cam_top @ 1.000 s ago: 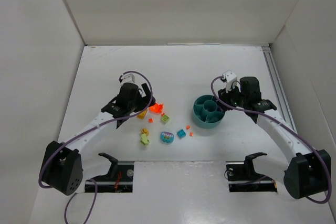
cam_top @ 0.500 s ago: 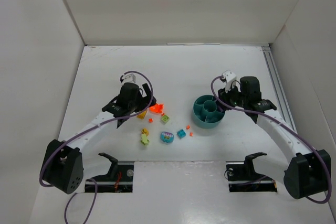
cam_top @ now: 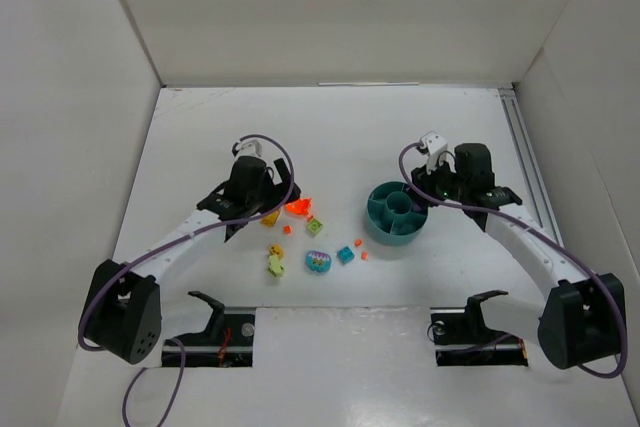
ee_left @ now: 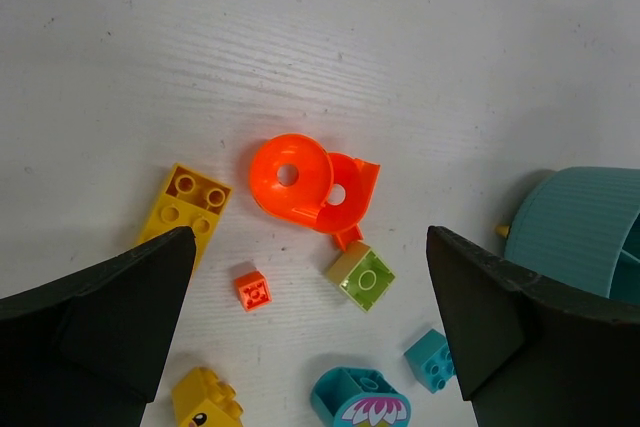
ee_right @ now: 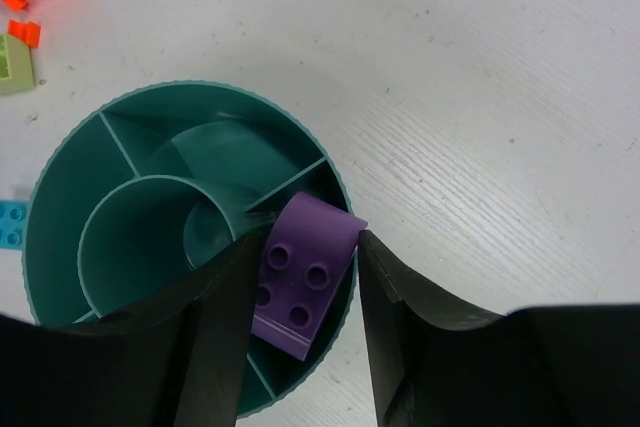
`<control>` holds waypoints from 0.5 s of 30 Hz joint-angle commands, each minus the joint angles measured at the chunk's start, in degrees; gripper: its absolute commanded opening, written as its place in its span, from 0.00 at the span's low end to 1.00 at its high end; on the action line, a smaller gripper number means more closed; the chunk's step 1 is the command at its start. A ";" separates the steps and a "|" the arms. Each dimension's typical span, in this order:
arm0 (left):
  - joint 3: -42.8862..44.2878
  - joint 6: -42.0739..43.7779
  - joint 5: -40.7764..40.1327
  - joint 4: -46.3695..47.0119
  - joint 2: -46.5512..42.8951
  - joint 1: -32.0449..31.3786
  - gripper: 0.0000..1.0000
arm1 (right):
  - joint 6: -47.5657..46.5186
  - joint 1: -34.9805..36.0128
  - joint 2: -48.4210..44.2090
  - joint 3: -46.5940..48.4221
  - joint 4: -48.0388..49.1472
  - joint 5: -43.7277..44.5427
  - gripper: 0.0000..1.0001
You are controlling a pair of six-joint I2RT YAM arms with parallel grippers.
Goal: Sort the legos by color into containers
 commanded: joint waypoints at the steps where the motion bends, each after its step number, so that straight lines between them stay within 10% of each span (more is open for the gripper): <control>1: 2.66 0.69 0.90 1.81 -0.44 -0.02 1.00 | -0.04 -0.42 -0.14 0.81 1.67 -1.80 0.50; 15: 4.32 1.74 3.10 2.96 0.09 -0.02 1.00 | -0.57 -1.65 -5.42 6.34 -2.90 1.37 0.67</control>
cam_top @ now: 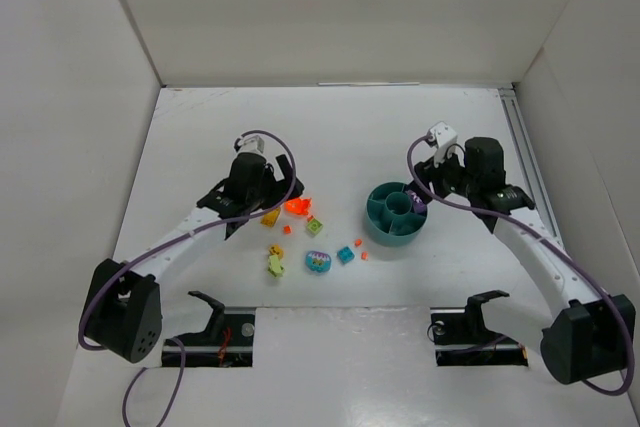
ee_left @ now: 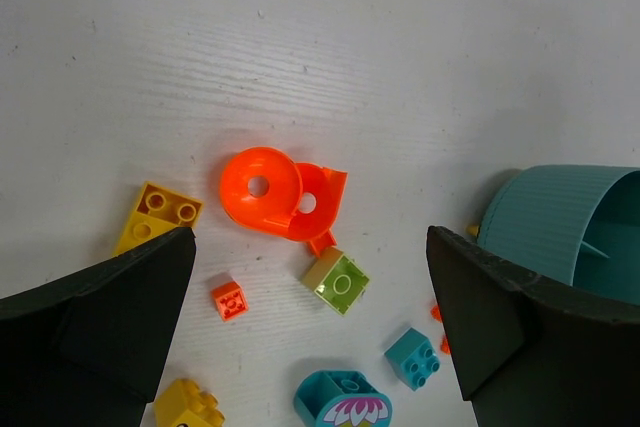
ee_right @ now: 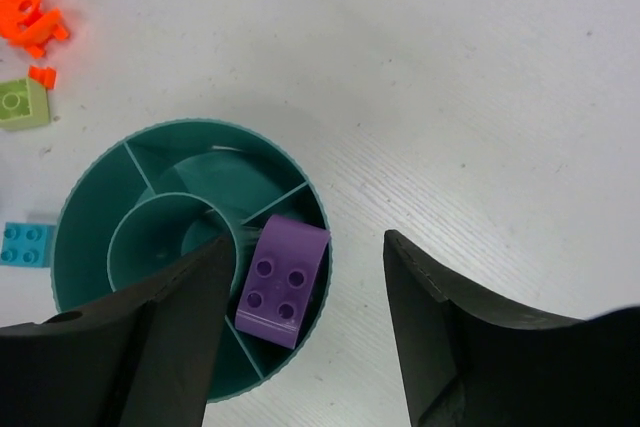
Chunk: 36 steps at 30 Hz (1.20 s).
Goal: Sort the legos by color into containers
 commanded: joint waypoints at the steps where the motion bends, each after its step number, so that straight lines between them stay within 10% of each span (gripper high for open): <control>1: 3.15 1.27 1.13 1.69 -0.26 -0.02 1.00 | -0.31 -1.07 -1.57 3.83 -0.19 0.25 0.67; 6: 3.68 1.80 1.13 -0.32 -0.26 -0.54 1.00 | -1.45 -1.59 -3.76 4.98 -0.72 -0.36 0.71; 10: 3.68 1.18 0.61 -3.93 -0.26 -4.05 1.00 | -1.45 -1.59 -8.33 4.45 -1.25 5.07 1.00; 22: 0.00 -12.32 -7.21 -17.73 -2.37 -20.57 1.00 | -1.28 10.97 -16.25 2.17 -8.45 22.66 1.00; 36: -0.38 -42.76 -2.29 -25.02 -2.91 -21.73 1.00 | 3.55 12.12 -17.31 0.94 -8.89 32.06 1.00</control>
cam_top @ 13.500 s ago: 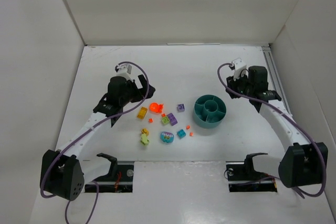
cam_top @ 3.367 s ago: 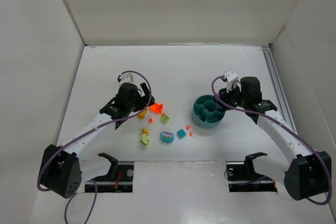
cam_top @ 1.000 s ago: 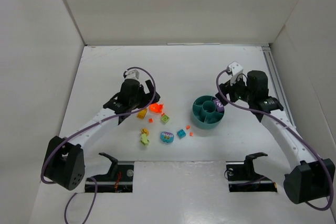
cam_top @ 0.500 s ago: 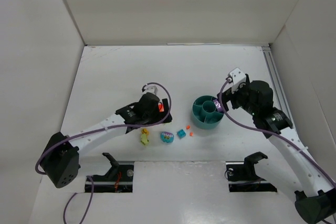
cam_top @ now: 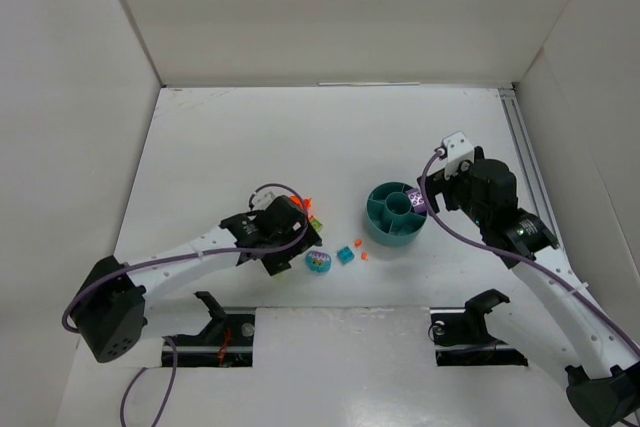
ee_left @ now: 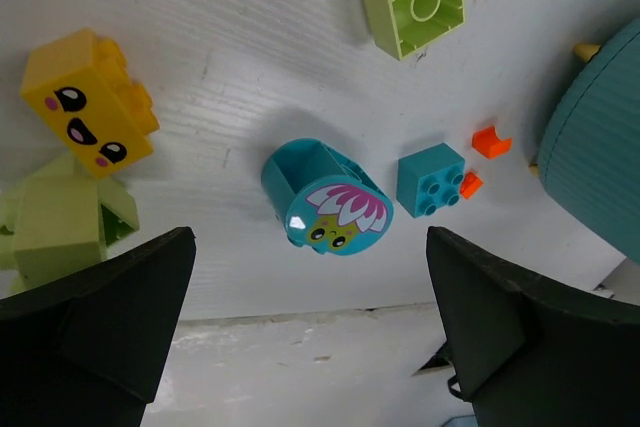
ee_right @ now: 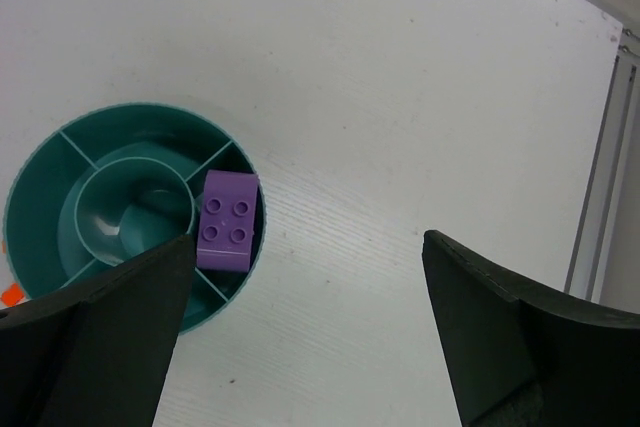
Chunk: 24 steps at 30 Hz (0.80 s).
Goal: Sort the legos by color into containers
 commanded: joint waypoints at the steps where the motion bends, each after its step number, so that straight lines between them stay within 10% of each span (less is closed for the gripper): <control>1: 3.72 -7.09 2.16 -3.37 0.46 -0.33 1.00 | 2.33 0.36 -0.87 0.17 0.22 4.89 1.00; 24: 8.73 -30.03 -4.06 -7.33 12.42 -5.34 0.91 | 4.71 0.36 -5.97 -4.05 2.24 4.64 1.00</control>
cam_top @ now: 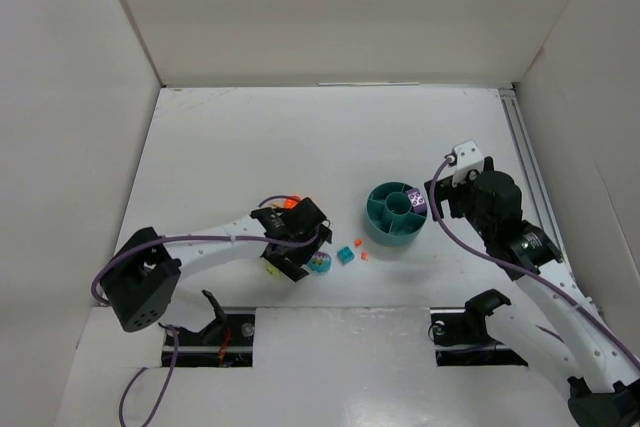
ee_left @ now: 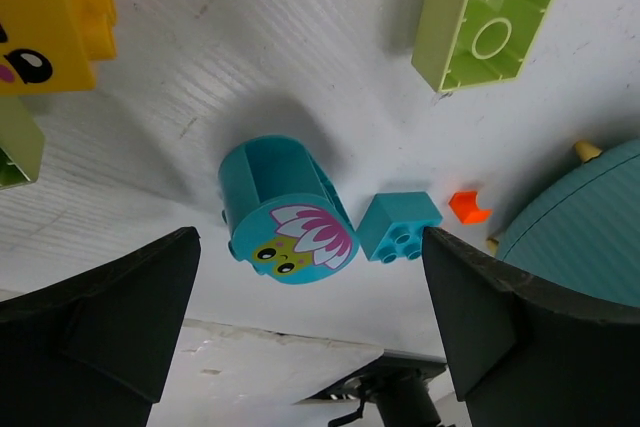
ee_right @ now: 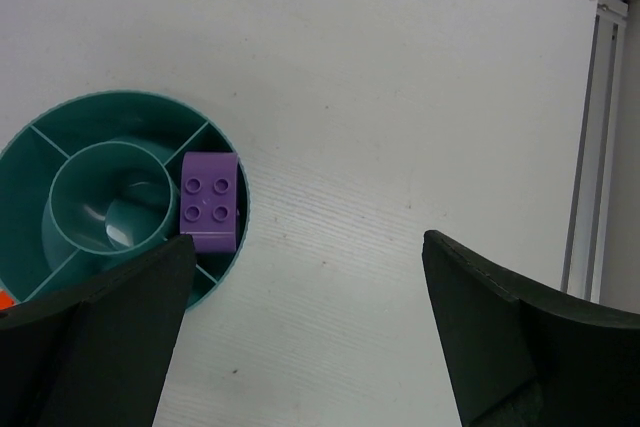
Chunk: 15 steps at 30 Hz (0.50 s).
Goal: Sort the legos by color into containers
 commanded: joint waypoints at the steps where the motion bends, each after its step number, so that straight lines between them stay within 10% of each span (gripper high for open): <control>1: 2.70 -3.35 -3.33 -3.96 0.40 -0.23 0.91 | 1.08 0.36 -0.72 -0.09 2.55 0.01 1.00; 15: 4.46 -2.83 -3.85 -3.27 4.89 -0.23 0.66 | 1.61 0.36 -1.78 -0.62 2.02 1.68 1.00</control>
